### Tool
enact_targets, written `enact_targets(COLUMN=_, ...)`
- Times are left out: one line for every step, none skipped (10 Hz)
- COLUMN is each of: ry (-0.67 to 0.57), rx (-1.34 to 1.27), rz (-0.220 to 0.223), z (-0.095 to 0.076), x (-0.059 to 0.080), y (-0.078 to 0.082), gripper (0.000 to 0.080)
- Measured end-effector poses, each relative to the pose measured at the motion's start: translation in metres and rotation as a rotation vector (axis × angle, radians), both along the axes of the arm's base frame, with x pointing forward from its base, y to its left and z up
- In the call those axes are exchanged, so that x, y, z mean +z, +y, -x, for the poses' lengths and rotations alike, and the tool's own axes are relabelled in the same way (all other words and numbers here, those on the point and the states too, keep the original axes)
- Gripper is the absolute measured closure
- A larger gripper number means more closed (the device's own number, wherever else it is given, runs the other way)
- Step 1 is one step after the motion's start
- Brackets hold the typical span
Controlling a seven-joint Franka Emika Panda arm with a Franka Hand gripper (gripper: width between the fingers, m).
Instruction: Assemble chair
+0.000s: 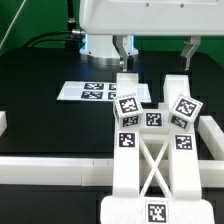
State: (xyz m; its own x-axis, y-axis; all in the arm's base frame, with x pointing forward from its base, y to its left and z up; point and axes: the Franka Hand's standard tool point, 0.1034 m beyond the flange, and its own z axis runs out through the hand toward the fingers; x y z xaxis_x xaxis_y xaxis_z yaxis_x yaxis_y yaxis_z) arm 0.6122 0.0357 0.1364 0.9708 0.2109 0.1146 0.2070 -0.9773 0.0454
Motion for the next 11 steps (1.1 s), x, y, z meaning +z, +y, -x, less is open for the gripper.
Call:
enact_targets(ry=-0.016, rx=0.003, rz=0.003, z=0.0009, x=-0.0035, y=0.0042, gripper=0.0151)
enact_targets(ry=-0.033, rx=0.006, rz=0.004, z=-0.0006, x=-0.0031, y=0.0054, gripper=0.0151)
enact_targets(ry=-0.039, rx=0.006, rz=0.005, z=-0.0015, x=-0.0029, y=0.0047, gripper=0.0151)
enact_targets(ry=-0.048, rx=0.005, rz=0.006, z=-0.003, x=-0.0028, y=0.0035, gripper=0.0151)
enact_targets(ry=-0.062, rx=0.004, rz=0.007, z=-0.0041, x=-0.0027, y=0.0022, gripper=0.0151)
enact_targets(ry=-0.078, rx=0.002, rz=0.008, z=-0.0044, x=-0.0025, y=0.0012, gripper=0.0151)
enact_targets(ry=-0.093, rx=0.0, rz=0.009, z=-0.003, x=-0.0026, y=-0.0001, gripper=0.0151)
enact_targets(ry=-0.106, rx=-0.004, rz=0.008, z=-0.0013, x=-0.0027, y=-0.0007, gripper=0.0151)
enact_targets(ry=-0.111, rx=-0.022, rz=0.004, z=-0.0014, x=-0.0027, y=0.0003, gripper=0.0151)
enact_targets(ry=-0.119, rx=-0.03, rz=0.002, z=-0.0027, x=-0.0022, y=0.0017, gripper=0.0151)
enact_targets(ry=-0.12, rx=-0.03, rz=0.002, z=-0.0031, x=-0.002, y=0.0011, gripper=0.0151)
